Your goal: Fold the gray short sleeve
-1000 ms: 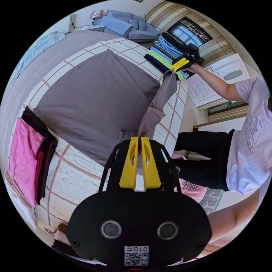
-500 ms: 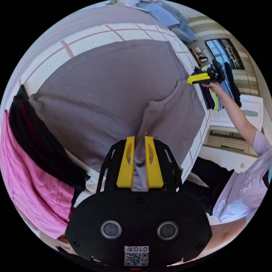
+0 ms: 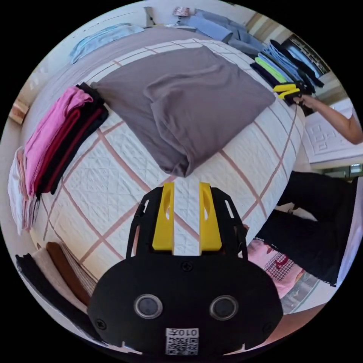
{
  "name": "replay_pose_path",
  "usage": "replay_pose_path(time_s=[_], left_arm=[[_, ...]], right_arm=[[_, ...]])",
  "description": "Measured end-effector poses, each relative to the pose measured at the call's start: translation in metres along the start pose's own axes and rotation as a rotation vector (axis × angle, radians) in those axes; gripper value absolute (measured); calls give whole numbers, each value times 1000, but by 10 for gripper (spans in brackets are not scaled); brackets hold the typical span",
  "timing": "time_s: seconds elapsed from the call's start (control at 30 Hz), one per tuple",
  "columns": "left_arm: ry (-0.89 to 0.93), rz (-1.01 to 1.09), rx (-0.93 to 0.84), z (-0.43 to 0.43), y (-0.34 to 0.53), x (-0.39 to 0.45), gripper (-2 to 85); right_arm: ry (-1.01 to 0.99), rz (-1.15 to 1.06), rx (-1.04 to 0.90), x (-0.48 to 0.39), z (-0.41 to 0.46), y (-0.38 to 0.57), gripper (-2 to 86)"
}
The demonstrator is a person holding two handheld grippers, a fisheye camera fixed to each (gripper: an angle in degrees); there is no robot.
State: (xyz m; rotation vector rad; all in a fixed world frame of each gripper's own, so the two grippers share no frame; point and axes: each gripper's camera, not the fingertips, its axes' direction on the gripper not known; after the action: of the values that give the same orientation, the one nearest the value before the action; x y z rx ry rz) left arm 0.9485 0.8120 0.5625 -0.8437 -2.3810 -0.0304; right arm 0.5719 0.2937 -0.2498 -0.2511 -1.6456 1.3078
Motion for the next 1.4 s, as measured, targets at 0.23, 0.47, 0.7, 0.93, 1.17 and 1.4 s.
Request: replay_pose_path(time_s=[0.23, 0.47, 0.7, 0.93, 1.17, 1.4], left_arm=[[-252, 171, 6, 15, -16, 58, 95], [-259, 382, -100, 32, -47, 81, 53], [-117, 413, -191, 31, -57, 68, 13], [0, 407, -271, 2, -59, 64, 6], [76, 370, -298, -13, 7, 116, 5], [102, 223, -258, 26, 75, 153, 12]], right_arm=[[111, -31, -31, -27, 36, -15, 97], [119, -70, -64, -30, 47, -34, 56], [-8, -70, -93, -3, 36, -44, 43], [-85, -181, -129, -13, -8, -34, 41], [-144, -178, -218, -58, -11, 19, 41], [-200, -17, -216, -82, 38, 72, 37]])
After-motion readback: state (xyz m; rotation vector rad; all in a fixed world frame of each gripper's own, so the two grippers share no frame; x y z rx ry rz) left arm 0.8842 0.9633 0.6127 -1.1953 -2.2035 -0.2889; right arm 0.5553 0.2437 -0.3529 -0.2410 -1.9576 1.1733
